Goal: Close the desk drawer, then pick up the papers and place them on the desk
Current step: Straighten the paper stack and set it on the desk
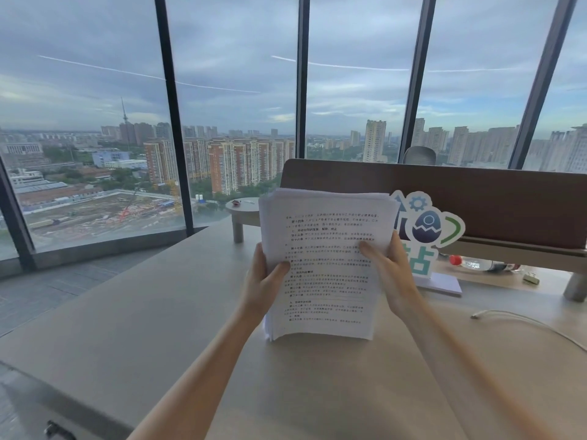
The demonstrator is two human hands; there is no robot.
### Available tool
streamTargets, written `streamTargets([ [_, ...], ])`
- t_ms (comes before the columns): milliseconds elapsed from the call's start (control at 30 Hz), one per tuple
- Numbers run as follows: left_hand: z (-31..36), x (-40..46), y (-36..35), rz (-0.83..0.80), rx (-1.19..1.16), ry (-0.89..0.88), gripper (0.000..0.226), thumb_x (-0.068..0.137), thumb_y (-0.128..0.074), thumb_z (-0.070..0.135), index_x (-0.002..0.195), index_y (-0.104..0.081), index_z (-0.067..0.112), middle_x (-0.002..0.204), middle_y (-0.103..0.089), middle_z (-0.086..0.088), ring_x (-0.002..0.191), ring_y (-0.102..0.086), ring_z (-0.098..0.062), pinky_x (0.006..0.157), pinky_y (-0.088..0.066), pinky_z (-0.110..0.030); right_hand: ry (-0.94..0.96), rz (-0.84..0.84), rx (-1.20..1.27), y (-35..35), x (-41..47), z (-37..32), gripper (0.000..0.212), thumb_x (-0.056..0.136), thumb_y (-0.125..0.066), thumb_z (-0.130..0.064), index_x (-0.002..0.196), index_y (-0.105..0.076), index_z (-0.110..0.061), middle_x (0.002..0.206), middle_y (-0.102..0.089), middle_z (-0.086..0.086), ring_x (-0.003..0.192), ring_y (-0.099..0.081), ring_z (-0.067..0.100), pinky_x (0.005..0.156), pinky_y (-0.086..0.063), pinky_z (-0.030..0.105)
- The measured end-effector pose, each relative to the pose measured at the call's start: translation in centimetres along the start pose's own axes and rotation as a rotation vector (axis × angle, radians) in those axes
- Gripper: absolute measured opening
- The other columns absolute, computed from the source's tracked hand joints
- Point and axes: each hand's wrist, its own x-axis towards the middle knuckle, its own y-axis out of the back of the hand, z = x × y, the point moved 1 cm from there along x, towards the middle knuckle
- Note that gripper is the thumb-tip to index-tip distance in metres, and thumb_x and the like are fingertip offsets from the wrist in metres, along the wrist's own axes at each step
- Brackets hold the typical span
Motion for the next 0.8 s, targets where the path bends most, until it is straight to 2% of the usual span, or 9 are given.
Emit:
streamTargets([
  [100,-1.5,-0.2,0.0,0.007,0.017,0.048,0.040,0.073,-0.059,0.022,0.108,-0.057,0.042,0.110,-0.071,0.005,0.106,-0.066,-0.019,0.095,-0.051,-0.057,-0.042,-0.015,-0.004,-0.1,-0.2,1.1,0.037,0.092,-0.066,-0.012,0.126,-0.058,-0.023,0.115,-0.073,-0.004,0.103,-0.070,0.018,0.076,-0.055,0.033],
  [233,-2.5,-0.4,-0.7,0.002,0.041,0.066,0.041,0.075,-0.055,0.018,0.110,-0.058,0.041,0.111,-0.071,0.004,0.106,-0.066,-0.020,0.093,-0.051,-0.058,-0.046,-0.016,-0.031,-0.3,-0.2,2.2,0.035,0.091,-0.066,-0.012,0.123,-0.061,-0.025,0.116,-0.074,-0.005,0.104,-0.071,0.018,0.084,-0.056,0.041],
  [367,-2.4,0.3,-1.3,0.018,0.042,0.030,0.031,0.081,-0.053,0.022,0.106,-0.057,0.039,0.107,-0.071,0.004,0.105,-0.066,-0.024,0.091,-0.051,-0.061,-0.018,0.025,-0.011,-0.8,-0.1,1.9,0.031,0.091,-0.065,-0.007,0.115,-0.055,-0.024,0.112,-0.071,-0.005,0.100,-0.070,0.013,0.076,-0.054,0.032],
  [467,-1.7,0.4,-1.3,0.043,0.024,0.022,0.027,0.080,-0.055,0.023,0.103,-0.056,0.036,0.105,-0.071,0.001,0.102,-0.067,-0.027,0.089,-0.052,-0.061,0.025,0.013,-0.029,-0.7,0.0,1.5,0.032,0.093,-0.063,-0.010,0.118,-0.049,-0.022,0.114,-0.069,-0.007,0.093,-0.072,0.004,0.073,-0.056,0.030],
  [533,-1.4,0.2,-1.2,0.063,0.001,0.022,0.026,0.078,-0.055,0.022,0.104,-0.052,0.026,0.104,-0.070,-0.003,0.102,-0.067,-0.031,0.089,-0.052,-0.063,0.045,-0.009,-0.052,-0.4,-0.1,1.3,0.033,0.094,-0.063,-0.015,0.122,-0.047,-0.025,0.118,-0.069,-0.008,0.102,-0.072,0.013,0.079,-0.060,0.037],
  [600,-1.2,0.0,-1.1,0.075,-0.040,0.024,0.026,0.079,-0.052,0.016,0.104,-0.051,0.019,0.101,-0.070,-0.001,0.103,-0.066,-0.031,0.090,-0.052,-0.061,0.067,-0.030,-0.065,-0.1,0.0,1.1,0.044,0.094,-0.063,-0.019,0.131,-0.045,-0.035,0.122,-0.069,-0.010,0.107,-0.071,0.018,0.084,-0.059,0.042],
  [700,-1.5,-0.4,-1.0,0.059,-0.022,0.034,0.029,0.079,-0.050,0.014,0.099,-0.056,0.033,0.100,-0.071,0.007,0.101,-0.067,-0.023,0.090,-0.052,-0.058,0.060,-0.062,-0.040,0.0,0.0,0.9,0.058,0.094,-0.063,-0.021,0.141,-0.038,-0.044,0.129,-0.067,-0.011,0.112,-0.069,0.018,0.088,-0.056,0.043],
  [800,-2.9,-0.9,-1.0,0.036,0.027,0.047,0.034,0.082,-0.050,0.016,0.097,-0.057,0.046,0.103,-0.071,0.009,0.103,-0.066,-0.022,0.091,-0.052,-0.058,-0.002,-0.053,-0.058,0.0,-0.1,2.0,0.041,0.096,-0.062,-0.020,0.133,-0.048,-0.030,0.123,-0.069,-0.010,0.112,-0.068,0.018,0.090,-0.058,0.043],
])
